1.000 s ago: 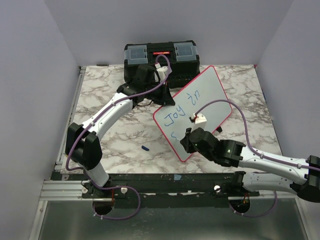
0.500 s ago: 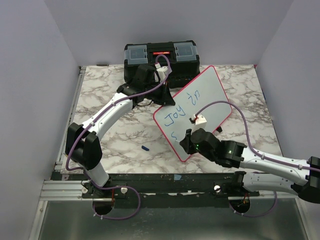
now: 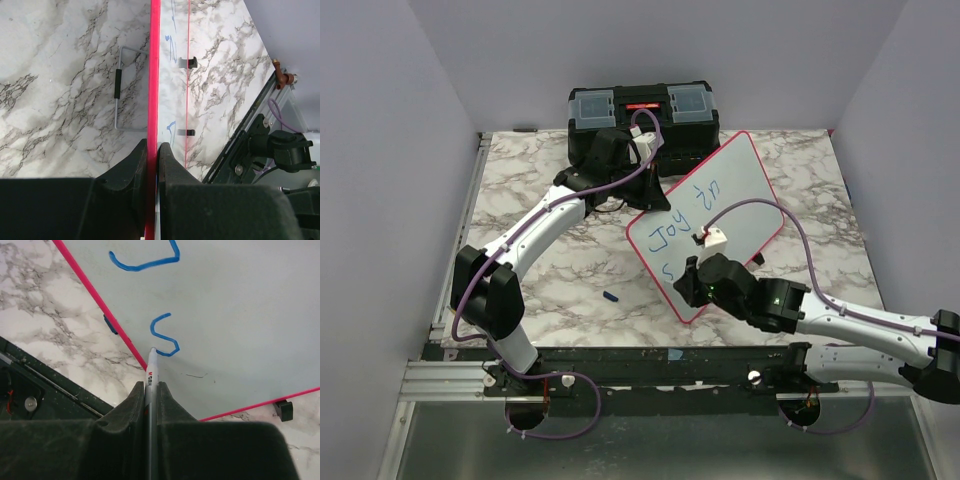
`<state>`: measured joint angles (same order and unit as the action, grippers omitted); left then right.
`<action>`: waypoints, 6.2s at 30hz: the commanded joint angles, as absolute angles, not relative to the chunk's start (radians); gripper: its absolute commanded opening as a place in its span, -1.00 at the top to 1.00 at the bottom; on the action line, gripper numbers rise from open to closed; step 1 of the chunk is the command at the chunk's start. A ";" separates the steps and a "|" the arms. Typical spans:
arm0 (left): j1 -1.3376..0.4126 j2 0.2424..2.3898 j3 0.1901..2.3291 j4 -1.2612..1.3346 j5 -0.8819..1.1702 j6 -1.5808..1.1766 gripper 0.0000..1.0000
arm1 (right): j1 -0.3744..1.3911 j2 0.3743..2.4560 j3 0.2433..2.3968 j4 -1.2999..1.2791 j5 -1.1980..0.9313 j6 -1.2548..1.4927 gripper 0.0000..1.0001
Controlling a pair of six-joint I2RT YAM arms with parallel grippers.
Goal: Write a sentence on the whiteboard
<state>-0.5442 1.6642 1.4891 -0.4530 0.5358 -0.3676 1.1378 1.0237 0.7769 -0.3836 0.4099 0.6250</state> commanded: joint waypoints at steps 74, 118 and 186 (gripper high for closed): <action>-0.574 1.693 1.483 -0.548 0.511 -0.287 1.00 | 1.140 1.009 0.709 -0.395 0.557 0.741 0.99; -0.573 1.672 1.450 -0.526 0.529 -0.278 1.00 | 1.139 1.147 0.891 -0.409 0.720 0.695 0.99; -0.573 1.687 1.498 -0.568 0.535 -0.254 1.00 | 1.098 1.172 0.911 -0.490 0.734 0.794 0.99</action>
<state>-0.5407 1.6627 1.4914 -0.4664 0.5426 -0.3561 1.1072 1.1706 0.9424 -0.4667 0.7292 0.7589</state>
